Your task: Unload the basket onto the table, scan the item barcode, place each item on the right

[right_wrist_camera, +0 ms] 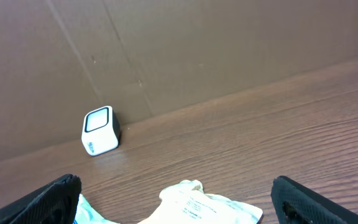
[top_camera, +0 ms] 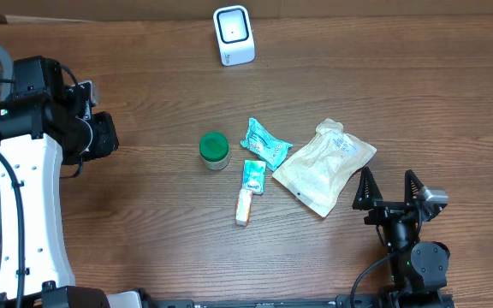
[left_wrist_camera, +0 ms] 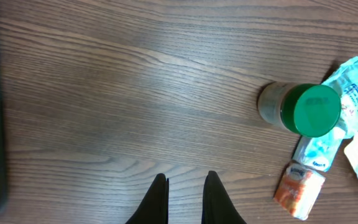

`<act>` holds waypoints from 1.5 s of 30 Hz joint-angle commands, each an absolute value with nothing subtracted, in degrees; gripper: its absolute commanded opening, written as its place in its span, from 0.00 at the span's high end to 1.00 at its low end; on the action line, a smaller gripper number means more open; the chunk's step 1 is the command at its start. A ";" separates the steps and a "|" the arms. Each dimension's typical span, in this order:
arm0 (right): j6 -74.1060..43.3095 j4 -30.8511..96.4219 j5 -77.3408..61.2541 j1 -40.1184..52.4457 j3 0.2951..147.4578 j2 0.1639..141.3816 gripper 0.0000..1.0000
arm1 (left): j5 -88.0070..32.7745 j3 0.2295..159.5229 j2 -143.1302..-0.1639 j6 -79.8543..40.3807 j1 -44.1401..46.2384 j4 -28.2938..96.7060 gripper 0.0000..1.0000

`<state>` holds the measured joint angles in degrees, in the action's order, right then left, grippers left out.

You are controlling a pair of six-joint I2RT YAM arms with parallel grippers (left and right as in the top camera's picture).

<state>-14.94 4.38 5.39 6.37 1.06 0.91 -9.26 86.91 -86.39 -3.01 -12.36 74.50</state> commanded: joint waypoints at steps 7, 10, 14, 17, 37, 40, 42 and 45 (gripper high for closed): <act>-14.74 4.16 5.96 6.31 0.49 0.71 0.00 | -14.74 86.54 -86.63 -3.81 -11.90 74.52 0.96; -14.74 4.16 5.96 6.31 0.49 0.71 0.00 | -19.70 86.54 -86.63 -3.84 -11.90 74.85 0.96; -14.74 4.14 5.96 6.31 0.49 0.71 0.00 | -36.01 86.54 -86.63 -3.81 -11.90 74.89 0.96; -14.74 4.16 5.96 6.31 0.47 0.71 0.00 | -46.57 86.54 -86.63 -3.84 -11.90 74.94 0.96; -14.74 4.16 5.96 6.31 0.49 0.73 0.00 | -58.15 86.54 -86.63 -27.51 -11.92 75.61 0.96; -14.74 4.14 5.96 6.31 0.49 0.73 0.00 | -58.13 86.54 -86.63 -27.51 -11.92 75.61 0.96; -14.74 4.16 5.96 6.31 0.49 0.73 0.00 | -58.11 86.54 -86.63 -27.49 -11.92 75.59 0.96; -14.74 4.14 5.96 6.31 0.49 0.73 0.00 | -58.06 86.54 -86.63 -27.49 -11.92 75.57 0.96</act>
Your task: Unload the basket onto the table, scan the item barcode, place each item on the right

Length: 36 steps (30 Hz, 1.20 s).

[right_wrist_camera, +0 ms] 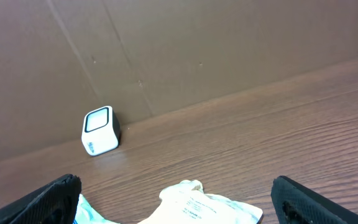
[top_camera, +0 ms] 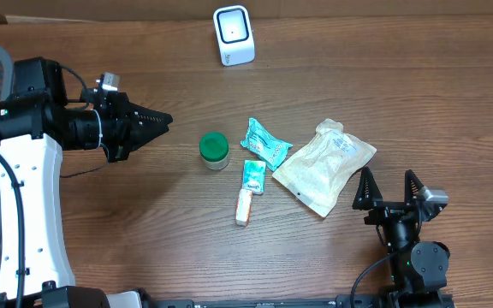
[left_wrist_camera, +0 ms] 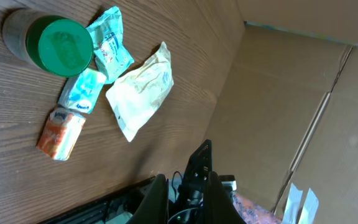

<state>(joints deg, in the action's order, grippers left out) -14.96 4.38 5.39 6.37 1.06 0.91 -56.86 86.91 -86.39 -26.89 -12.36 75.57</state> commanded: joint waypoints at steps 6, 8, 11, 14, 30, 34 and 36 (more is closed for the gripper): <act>-14.74 4.14 5.96 6.31 0.49 0.73 0.00 | -56.66 86.54 -86.63 -27.44 -11.92 75.59 0.96; -14.74 4.16 5.96 6.31 0.49 0.73 0.00 | -55.68 86.54 -86.63 -27.44 -11.92 75.61 0.96; -14.74 4.14 5.96 6.31 0.49 0.73 0.00 | -54.85 86.54 -86.63 -27.42 -11.92 75.64 0.96; -14.74 4.16 5.96 6.31 0.49 0.73 0.00 | -54.83 86.54 -86.63 -27.31 -11.92 75.64 0.96; -14.74 4.16 5.96 6.31 0.49 0.73 0.00 | -9.02 86.39 -86.63 -27.03 -11.86 71.99 0.96; -14.74 4.16 5.96 6.31 0.49 0.73 0.00 | 6.35 86.32 -87.05 -27.05 -11.86 71.90 0.60; -14.74 4.16 5.96 6.31 0.49 0.73 0.00 | 8.01 86.32 -87.24 -27.05 -11.86 71.77 0.07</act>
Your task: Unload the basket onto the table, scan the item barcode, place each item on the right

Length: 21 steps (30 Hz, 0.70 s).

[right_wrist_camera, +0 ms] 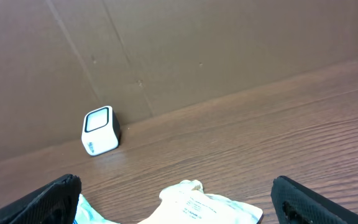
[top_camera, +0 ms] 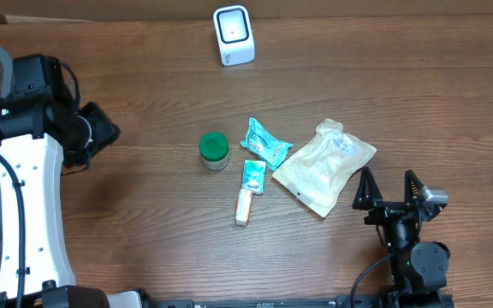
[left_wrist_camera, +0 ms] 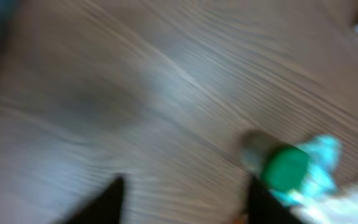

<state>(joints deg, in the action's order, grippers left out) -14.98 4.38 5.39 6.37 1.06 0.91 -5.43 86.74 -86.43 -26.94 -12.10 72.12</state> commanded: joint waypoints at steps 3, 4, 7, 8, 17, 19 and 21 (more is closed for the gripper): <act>-14.74 4.14 5.96 6.31 0.49 0.73 0.00 | 10.35 86.32 -87.68 -27.05 -11.88 71.70 0.00; -14.74 4.16 5.96 6.31 0.49 0.73 0.00 | 11.31 86.32 -87.81 -27.05 -11.88 71.70 0.00; -14.74 4.16 5.96 6.31 0.49 0.73 0.00 | 14.13 86.32 -88.07 -27.03 -11.88 71.68 0.00; -14.74 4.14 5.96 6.31 0.49 0.73 0.00 | 14.11 86.32 -88.07 -27.03 -11.88 71.68 0.00; -14.74 4.16 5.96 6.31 0.49 0.73 0.00 | 13.89 86.32 -88.09 -20.10 -11.88 69.65 0.01; -14.74 4.16 5.93 6.31 0.49 0.73 0.00 | 13.26 86.32 -88.09 -17.63 -11.88 68.03 0.00; -14.74 4.14 5.96 6.31 0.49 0.73 0.00 | 12.32 86.32 -88.09 -17.56 -11.88 67.11 0.00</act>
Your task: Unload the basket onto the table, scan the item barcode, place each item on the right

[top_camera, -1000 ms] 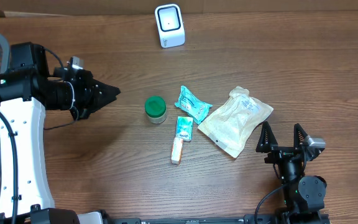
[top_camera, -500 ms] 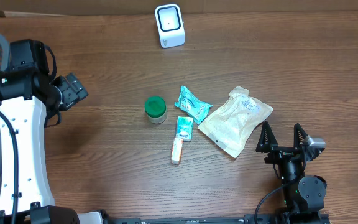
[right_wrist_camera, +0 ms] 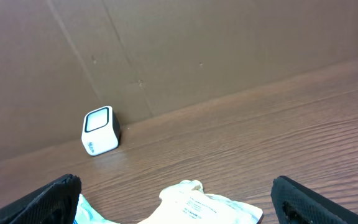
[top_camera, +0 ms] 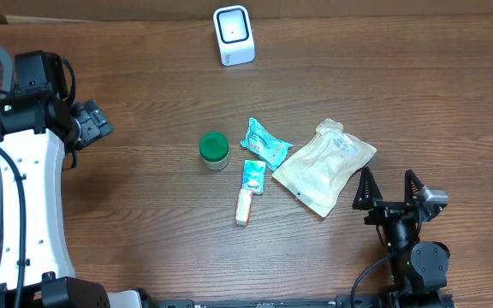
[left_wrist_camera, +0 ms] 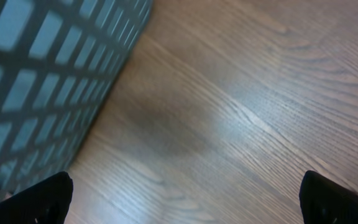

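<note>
The white scanner (top_camera: 234,34) stands at the table's far edge, also seen as the scanner (right_wrist_camera: 99,130) in the right wrist view. Mid-table lie a green-lidded jar (top_camera: 214,150), a teal packet (top_camera: 265,141), a smaller teal sachet (top_camera: 253,177), an orange tube (top_camera: 244,207) and a beige pouch (top_camera: 323,167). My left gripper (top_camera: 92,122) hangs at the far left, well away from the items, open wide over bare wood (left_wrist_camera: 182,205). My right gripper (top_camera: 388,192) rests open just right of the pouch (right_wrist_camera: 204,205), holding nothing.
A grey mesh basket (left_wrist_camera: 42,81) sits at the table's left edge, close beside my left gripper, and shows as the basket in the overhead view. A brown cardboard wall (right_wrist_camera: 197,50) backs the table behind the scanner.
My left gripper has opened wider and turned toward the basket; the jar has left its wrist view. The items and the right arm have not moved.
My left gripper first pointed down left of the jar, jaws nearly together. Then it was swung level, aimed at the items. Then it pointed down again with jaws parting, and now stands wide open beside the basket. The right arm stayed still throughout.
</note>
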`<act>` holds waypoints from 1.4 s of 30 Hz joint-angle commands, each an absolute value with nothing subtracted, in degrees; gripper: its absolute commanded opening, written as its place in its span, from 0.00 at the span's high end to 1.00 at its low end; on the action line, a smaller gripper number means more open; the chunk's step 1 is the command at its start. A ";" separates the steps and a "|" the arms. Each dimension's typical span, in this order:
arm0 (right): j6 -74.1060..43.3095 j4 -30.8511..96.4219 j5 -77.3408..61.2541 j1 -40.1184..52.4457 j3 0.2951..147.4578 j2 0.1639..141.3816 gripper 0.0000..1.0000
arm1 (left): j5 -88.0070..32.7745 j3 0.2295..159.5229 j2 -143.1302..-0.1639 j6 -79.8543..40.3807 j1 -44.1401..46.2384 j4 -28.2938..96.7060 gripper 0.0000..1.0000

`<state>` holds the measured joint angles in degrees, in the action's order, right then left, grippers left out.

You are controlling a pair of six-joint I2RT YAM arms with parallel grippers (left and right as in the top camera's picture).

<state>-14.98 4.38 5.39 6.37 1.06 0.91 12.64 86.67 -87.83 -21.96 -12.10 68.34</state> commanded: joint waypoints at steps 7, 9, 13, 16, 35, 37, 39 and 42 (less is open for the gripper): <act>-14.76 4.12 5.93 6.31 0.49 0.73 0.00 | 10.46 86.32 -88.09 -17.78 -11.88 67.07 0.00; -14.76 4.12 5.93 6.31 0.49 0.75 0.00 | 10.46 86.32 -88.07 -17.78 -11.88 67.07 0.00; -15.14 3.66 5.89 6.31 0.49 0.75 0.00 | 10.46 86.32 -88.07 -17.78 -11.88 67.07 0.01; -15.38 3.66 -0.34 6.31 0.49 0.75 0.00 | 10.46 86.32 -88.09 -17.78 -11.88 67.07 0.00; -15.11 51.24 -26.28 6.31 49.87 36.18 0.00 | 10.46 86.32 -88.09 -17.78 -11.88 67.07 0.00; -15.11 56.01 -29.10 6.31 54.85 41.98 0.00 | 10.46 86.32 -88.09 -17.78 -11.88 67.07 0.01; -15.16 58.98 -30.76 6.31 58.19 47.72 0.00 | 10.46 86.32 -88.09 -17.78 -11.88 67.07 0.01; -14.50 58.89 -30.92 6.31 58.37 52.12 0.00 | 10.46 86.32 -88.09 -17.78 -11.88 67.07 0.00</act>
<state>-15.20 58.50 -28.36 6.39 56.93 48.60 10.72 86.59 -87.88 -18.87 -12.10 67.24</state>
